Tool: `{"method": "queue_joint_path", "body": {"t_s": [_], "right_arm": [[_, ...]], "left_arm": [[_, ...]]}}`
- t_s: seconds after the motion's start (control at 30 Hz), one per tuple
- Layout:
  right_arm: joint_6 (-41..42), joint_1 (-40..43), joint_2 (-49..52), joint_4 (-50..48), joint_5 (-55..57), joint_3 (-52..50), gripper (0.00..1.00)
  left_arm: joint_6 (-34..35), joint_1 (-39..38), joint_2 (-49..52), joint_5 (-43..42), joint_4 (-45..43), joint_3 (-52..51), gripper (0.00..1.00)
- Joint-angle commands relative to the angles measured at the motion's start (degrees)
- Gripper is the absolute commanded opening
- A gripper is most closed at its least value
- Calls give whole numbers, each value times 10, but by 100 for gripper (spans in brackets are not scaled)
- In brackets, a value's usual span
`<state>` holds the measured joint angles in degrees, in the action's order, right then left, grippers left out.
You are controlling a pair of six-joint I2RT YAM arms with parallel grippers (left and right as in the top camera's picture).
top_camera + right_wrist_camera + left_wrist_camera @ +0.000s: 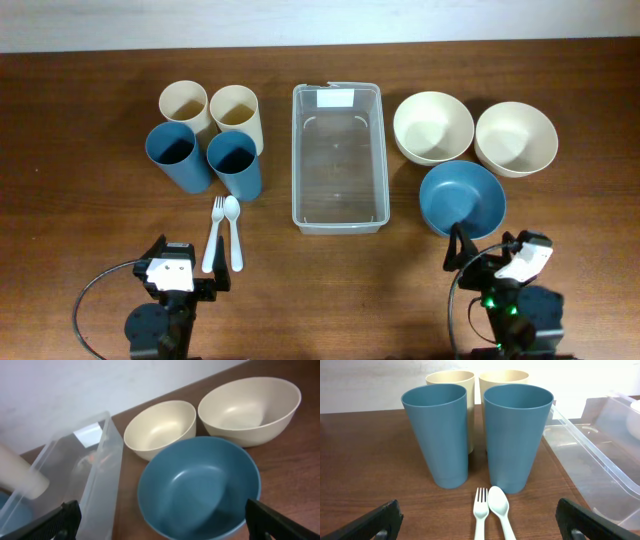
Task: Pack container
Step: 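Move the right gripper toward the blue bowl on the right, then lower the right gripper onto the blue bowl rim and grasp it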
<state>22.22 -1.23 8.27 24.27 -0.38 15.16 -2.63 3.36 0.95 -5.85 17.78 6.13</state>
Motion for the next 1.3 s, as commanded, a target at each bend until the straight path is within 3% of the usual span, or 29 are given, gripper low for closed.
{"method": "queue_joint_path", "body": {"t_s": [0.0, 0.3, 0.47, 0.7, 0.87, 0.93, 1.13, 1.27], "right_arm": [[-10, -2, 96, 12, 14, 104, 99], [-10, 4, 467, 187, 111, 441, 99], [-10, 67, 624, 264, 106, 562, 99], [-27, 162, 804, 319, 19, 576, 99], [-45, 170, 900, 332, 1, 575, 99], [-49, 170, 926, 332, 1, 575, 100], [-53, 170, 970, 327, 1, 573, 88], [-53, 170, 972, 309, -6, 553, 88]], "left_arm": [[-11, 0, -6, -8, -2, -6, 100], [-11, 0, -6, -8, -2, -6, 100], [-11, 0, -6, -8, -2, -6, 100], [-11, 0, -6, -8, -2, -6, 100], [-11, 0, -6, -8, -2, -6, 100], [-11, 0, -6, -8, -2, -6, 100], [-11, 0, -6, -8, -2, -6, 100], [-11, 0, -6, -8, -2, -6, 100]]}}
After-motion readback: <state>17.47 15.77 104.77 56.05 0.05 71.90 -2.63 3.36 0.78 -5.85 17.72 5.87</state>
